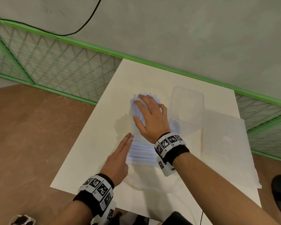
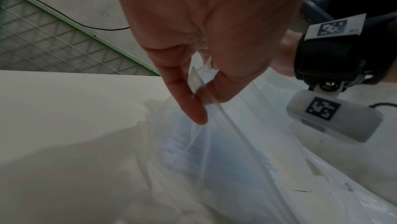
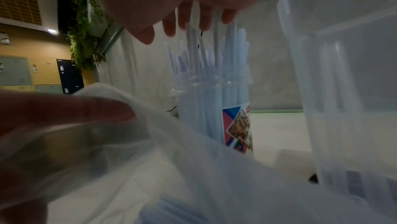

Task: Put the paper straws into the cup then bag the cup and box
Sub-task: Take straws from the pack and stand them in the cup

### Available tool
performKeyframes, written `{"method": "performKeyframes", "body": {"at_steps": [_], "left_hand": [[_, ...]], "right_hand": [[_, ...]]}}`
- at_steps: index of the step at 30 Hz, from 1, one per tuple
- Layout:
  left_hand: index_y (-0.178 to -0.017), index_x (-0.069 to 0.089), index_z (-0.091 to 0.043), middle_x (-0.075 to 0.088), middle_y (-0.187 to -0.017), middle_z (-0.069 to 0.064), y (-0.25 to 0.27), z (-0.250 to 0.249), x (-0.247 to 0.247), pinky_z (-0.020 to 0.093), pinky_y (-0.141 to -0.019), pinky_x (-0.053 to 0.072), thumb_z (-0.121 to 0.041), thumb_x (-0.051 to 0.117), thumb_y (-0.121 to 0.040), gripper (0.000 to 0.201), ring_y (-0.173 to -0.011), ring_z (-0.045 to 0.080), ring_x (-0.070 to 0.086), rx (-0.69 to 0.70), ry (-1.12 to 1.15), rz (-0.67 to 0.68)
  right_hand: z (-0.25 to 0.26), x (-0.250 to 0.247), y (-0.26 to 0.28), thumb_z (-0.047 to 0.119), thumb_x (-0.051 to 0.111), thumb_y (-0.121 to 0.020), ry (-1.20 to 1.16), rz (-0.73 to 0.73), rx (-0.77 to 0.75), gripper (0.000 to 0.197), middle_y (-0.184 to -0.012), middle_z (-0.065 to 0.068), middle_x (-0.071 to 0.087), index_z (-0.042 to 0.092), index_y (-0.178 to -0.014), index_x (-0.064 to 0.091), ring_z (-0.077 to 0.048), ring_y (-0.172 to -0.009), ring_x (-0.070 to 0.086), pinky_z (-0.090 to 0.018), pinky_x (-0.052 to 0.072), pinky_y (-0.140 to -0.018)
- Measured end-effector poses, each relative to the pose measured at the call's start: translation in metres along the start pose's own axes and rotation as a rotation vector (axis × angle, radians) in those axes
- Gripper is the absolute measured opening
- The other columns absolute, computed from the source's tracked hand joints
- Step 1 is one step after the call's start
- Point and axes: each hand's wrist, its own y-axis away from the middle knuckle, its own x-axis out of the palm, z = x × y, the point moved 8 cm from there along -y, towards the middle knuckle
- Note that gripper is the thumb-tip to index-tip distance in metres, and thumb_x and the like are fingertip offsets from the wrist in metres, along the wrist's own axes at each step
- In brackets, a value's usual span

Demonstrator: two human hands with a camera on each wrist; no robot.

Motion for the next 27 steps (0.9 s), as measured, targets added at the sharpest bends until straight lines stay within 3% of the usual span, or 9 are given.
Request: {"method": "performKeyframes", "body": {"at_steps": [4, 7, 10, 13, 17, 21, 23, 25, 27], "left_hand": [[-0.155, 0.011, -0.037, -0.01, -0.154, -0.04, 0.0, -0.001, 0.003, 0.025, -0.08, 0.052, 0.017, 0.041, -0.077, 0.099, -0.109, 0.015, 0.061, 0.003, -0.021, 0.013], [-0.155, 0.011, -0.037, -0.01, -0.154, -0.04, -0.001, -0.002, 0.001, 0.02, -0.077, 0.049, 0.017, 0.041, -0.078, 0.098, -0.111, 0.013, 0.059, -0.003, -0.022, 0.008], [-0.155, 0.012, -0.036, -0.009, -0.154, -0.039, -0.001, -0.002, 0.0, 0.02, -0.078, 0.049, 0.017, 0.042, -0.078, 0.098, -0.113, 0.013, 0.058, 0.005, -0.022, 0.005], [-0.155, 0.013, -0.037, -0.01, -0.154, -0.04, -0.001, -0.002, 0.002, 0.027, -0.081, 0.052, 0.017, 0.042, -0.077, 0.099, -0.109, 0.016, 0.06, 0.011, -0.03, 0.009], [-0.155, 0.012, -0.036, -0.009, -0.156, -0.038, -0.002, -0.002, 0.001, 0.028, -0.079, 0.053, 0.016, 0.043, -0.078, 0.098, -0.107, 0.018, 0.061, 0.005, -0.045, 0.004], [-0.156, 0.012, -0.036, -0.008, -0.156, -0.037, -0.002, -0.001, 0.001, 0.03, -0.084, 0.053, 0.016, 0.043, -0.079, 0.098, -0.109, 0.018, 0.061, -0.007, -0.034, 0.005], [-0.156, 0.012, -0.036, -0.01, -0.154, -0.041, -0.001, 0.002, 0.002, 0.031, -0.085, 0.053, 0.016, 0.042, -0.078, 0.098, -0.11, 0.018, 0.061, -0.012, -0.028, 0.007], [-0.155, 0.013, -0.037, -0.013, -0.15, -0.046, -0.001, 0.004, 0.004, 0.034, -0.084, 0.054, 0.015, 0.042, -0.077, 0.098, -0.106, 0.02, 0.062, -0.013, -0.031, 0.01], [-0.155, 0.012, -0.037, -0.015, -0.148, -0.047, -0.001, 0.004, 0.005, 0.03, -0.079, 0.053, 0.014, 0.043, -0.076, 0.099, -0.102, 0.018, 0.063, -0.01, -0.046, 0.016]], "right_hand": [[0.003, 0.0, -0.011, 0.046, 0.039, -0.093, 0.033, 0.053, 0.013, 0.065, -0.16, 0.005, 0.022, 0.025, -0.153, 0.024, -0.021, -0.148, 0.018, -0.044, 0.018, -0.112], [0.002, 0.015, -0.013, 0.05, 0.026, -0.094, 0.093, 0.161, -0.008, 0.061, -0.155, 0.01, 0.035, 0.025, -0.149, 0.035, -0.019, -0.146, 0.024, -0.05, 0.021, -0.112], [0.003, -0.001, -0.014, 0.041, 0.039, -0.095, -0.003, 0.016, -0.037, 0.048, -0.143, 0.008, 0.048, 0.025, -0.14, 0.048, -0.017, -0.138, 0.037, -0.046, 0.024, -0.107], [0.008, -0.01, -0.013, 0.034, 0.054, -0.091, -0.063, -0.063, -0.066, 0.053, -0.138, 0.001, 0.045, 0.025, -0.142, 0.043, -0.019, -0.132, 0.04, -0.044, 0.028, -0.102], [0.01, 0.012, -0.009, 0.041, 0.043, -0.095, 0.109, 0.102, -0.145, 0.051, -0.15, 0.007, 0.042, 0.022, -0.141, 0.048, -0.02, -0.144, 0.029, -0.05, 0.027, -0.107], [0.011, -0.01, -0.003, 0.042, 0.044, -0.096, 0.095, 0.003, -0.148, 0.052, -0.159, 0.007, 0.027, 0.029, -0.147, 0.04, -0.023, -0.147, 0.022, -0.047, 0.021, -0.109], [0.022, -0.028, 0.005, 0.028, 0.052, -0.093, -0.002, -0.091, -0.179, 0.043, -0.147, 0.0, 0.046, 0.024, -0.135, 0.054, -0.026, -0.133, 0.043, -0.045, 0.033, -0.103], [0.039, -0.038, 0.026, 0.009, 0.05, -0.084, -0.137, -0.156, -0.279, 0.028, -0.108, -0.005, 0.068, 0.013, -0.103, 0.07, -0.026, -0.093, 0.064, -0.042, 0.051, -0.076], [0.054, -0.03, 0.054, 0.007, 0.044, -0.078, -0.217, -0.075, -0.329, 0.025, -0.078, -0.002, 0.066, 0.016, -0.078, 0.067, -0.025, -0.063, 0.062, -0.033, 0.05, -0.05]]}}
